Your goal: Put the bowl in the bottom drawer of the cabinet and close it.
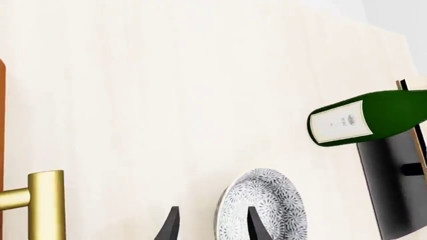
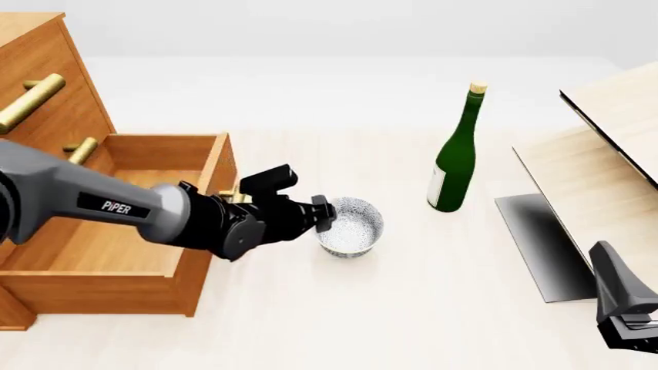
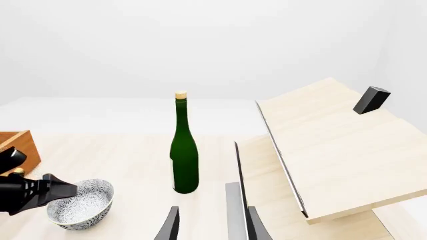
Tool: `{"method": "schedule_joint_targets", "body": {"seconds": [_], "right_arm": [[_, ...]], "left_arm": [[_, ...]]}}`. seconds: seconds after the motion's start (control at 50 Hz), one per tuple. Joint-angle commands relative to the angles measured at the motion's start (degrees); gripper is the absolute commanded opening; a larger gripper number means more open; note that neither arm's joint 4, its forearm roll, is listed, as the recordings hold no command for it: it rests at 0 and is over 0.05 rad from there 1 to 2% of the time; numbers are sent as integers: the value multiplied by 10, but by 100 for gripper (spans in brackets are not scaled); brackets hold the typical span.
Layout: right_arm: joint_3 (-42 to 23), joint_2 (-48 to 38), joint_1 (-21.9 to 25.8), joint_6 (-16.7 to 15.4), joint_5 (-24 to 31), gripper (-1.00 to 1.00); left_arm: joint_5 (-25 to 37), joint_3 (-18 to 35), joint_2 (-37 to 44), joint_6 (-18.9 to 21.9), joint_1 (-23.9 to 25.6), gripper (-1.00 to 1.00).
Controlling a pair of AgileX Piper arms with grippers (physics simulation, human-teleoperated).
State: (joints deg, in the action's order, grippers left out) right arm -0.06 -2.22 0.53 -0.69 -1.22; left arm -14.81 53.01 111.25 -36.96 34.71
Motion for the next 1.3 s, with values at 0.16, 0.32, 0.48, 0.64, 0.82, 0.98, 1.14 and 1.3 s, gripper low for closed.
{"method": "schedule_joint_targets", "body": {"seconds": [0.16,0.32,0.48,0.64,0.82,0.98,1.14,1.3], "right_arm": [[0,0,0,0,0,100],[0,0,0,0,0,100],[0,0,0,0,0,100],[0,0,0,0,0,100],[0,0,0,0,0,100],[0,0,0,0,0,100],[0,0,0,0,0,100],[0,0,0,0,0,100]], "left_arm": [[-24,-21,24,-11,-20,100],[-28,-19,31,-12,-15,100],[-20,-18,17,-3,-15,-100],[-4,-20,-9,5,-13,-100],[15,-29,-45,11,-13,-100],[41,-41,-92,22,-20,-100],[80,-57,-149,43,-32,-100],[107,-72,-203,53,-37,-100]]}}
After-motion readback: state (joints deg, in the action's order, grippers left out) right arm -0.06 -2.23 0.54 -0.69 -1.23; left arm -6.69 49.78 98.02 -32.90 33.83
